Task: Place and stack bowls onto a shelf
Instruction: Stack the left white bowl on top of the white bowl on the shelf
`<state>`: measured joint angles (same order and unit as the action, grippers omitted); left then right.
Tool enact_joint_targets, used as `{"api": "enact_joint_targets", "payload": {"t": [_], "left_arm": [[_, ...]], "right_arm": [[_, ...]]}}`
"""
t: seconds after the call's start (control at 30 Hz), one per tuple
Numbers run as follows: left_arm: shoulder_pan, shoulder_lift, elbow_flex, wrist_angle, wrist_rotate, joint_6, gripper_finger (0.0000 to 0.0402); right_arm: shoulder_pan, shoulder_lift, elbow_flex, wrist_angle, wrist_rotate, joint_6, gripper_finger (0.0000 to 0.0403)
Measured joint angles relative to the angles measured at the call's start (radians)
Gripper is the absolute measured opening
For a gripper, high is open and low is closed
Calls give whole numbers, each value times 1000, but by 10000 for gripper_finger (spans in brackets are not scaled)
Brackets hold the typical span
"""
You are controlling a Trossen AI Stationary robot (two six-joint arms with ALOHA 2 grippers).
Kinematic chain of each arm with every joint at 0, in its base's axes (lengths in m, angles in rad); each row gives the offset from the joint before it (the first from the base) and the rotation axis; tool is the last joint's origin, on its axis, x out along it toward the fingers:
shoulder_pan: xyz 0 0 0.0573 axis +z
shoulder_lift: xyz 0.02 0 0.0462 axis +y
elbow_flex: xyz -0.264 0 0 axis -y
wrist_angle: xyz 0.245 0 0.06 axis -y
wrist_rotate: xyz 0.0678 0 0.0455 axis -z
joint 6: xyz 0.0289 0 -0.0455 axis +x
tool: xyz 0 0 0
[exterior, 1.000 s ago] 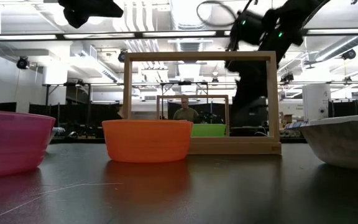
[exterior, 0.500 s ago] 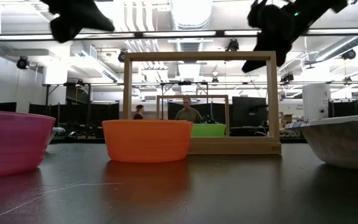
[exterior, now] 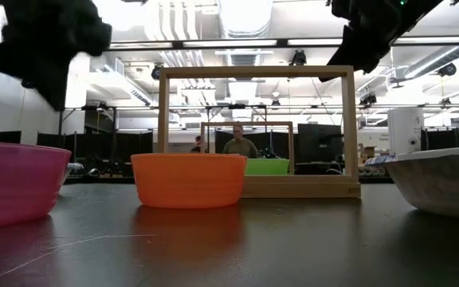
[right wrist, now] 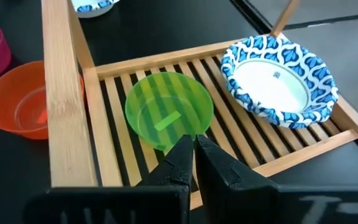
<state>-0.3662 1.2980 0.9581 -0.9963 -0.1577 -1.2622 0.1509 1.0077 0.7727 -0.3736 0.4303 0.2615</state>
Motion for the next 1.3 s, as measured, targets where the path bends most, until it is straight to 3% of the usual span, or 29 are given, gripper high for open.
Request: {"api": "enact_joint_targets", "payload": {"t": [0.17,0.5,0.67,1.0,1.3], "left_arm": [[7,85,0,-71,19,-6,19],[8,166,-11,-87,-2,-2,131],[8,200,-33,-85,-17,0,158],[8,264,-40,-61,-52,0,137],[8,283,-40,-60,-61,0,58]], "right_arm": [[0,3,0,14,0,-27,9],[0,5,-2,13,-1,-34,9],[0,8,-4,11,-3,-34,9],[0,9,-8,11,-3,-34,9],[0,9,-8,12,-3,-34,9]]}}
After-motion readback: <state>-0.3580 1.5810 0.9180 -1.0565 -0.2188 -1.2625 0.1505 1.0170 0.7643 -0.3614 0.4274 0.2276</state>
